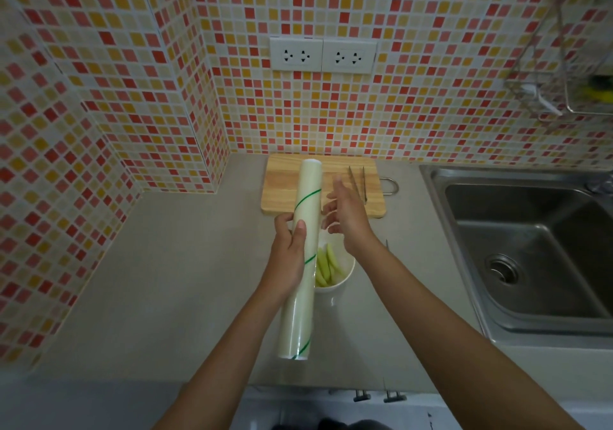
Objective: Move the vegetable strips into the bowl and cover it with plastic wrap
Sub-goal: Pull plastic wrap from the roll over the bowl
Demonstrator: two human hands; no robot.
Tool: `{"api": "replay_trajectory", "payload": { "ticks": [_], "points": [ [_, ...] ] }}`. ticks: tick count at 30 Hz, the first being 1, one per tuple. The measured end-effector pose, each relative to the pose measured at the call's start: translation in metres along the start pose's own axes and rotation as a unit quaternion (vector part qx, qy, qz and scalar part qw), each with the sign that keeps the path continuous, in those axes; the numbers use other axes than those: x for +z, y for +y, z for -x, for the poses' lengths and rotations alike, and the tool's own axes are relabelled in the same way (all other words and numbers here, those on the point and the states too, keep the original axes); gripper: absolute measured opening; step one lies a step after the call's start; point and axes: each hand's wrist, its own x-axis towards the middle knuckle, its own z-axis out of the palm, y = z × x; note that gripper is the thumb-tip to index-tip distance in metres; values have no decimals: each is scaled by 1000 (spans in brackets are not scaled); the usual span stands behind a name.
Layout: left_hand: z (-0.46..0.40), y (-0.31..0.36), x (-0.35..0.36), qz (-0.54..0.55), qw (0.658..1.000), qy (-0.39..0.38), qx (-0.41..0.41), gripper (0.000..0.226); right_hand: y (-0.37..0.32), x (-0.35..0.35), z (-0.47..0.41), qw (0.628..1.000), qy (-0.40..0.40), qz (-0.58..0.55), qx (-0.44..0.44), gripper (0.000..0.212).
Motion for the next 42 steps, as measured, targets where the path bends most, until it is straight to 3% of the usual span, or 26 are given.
{"api": "replay_trajectory", "payload": {
  "ticks": [4,7,9,11,14,17,22,29,35,42],
  "points": [
    [3,-1,0,6,1000,-3,-1,23,-11,1,-11,996,5,57,-68,21],
    [0,0,-5,7,1000,10,-1,24,-13,-6,-13,999,27,-20,-39,19],
    [-5,2,-7,12,1000,27,-2,23,-8,-7,-5,1000,14,-19,-13,34],
    [-11,5,-8,14,999,33,-2,24,6,-3,9,997,-17,66,-22,49],
    [-18,9,-8,8,1000,24,-1,27,27,7,29,989,-66,121,-62,37],
    [-20,9,-6,1,1000,18,-6,30,32,9,31,988,-47,99,-109,28],
    [-28,8,-11,-2,999,35,-17,31,23,-5,27,999,2,-4,-37,31],
    [-37,15,-9,13,999,38,-16,33,29,11,63,988,-69,128,-53,44],
    [-51,20,-13,13,997,64,-27,36,39,9,87,998,-55,-21,-27,17],
    [-54,19,-12,12,998,65,-24,36,42,10,89,997,-42,-61,-18,10]
  ]
}}
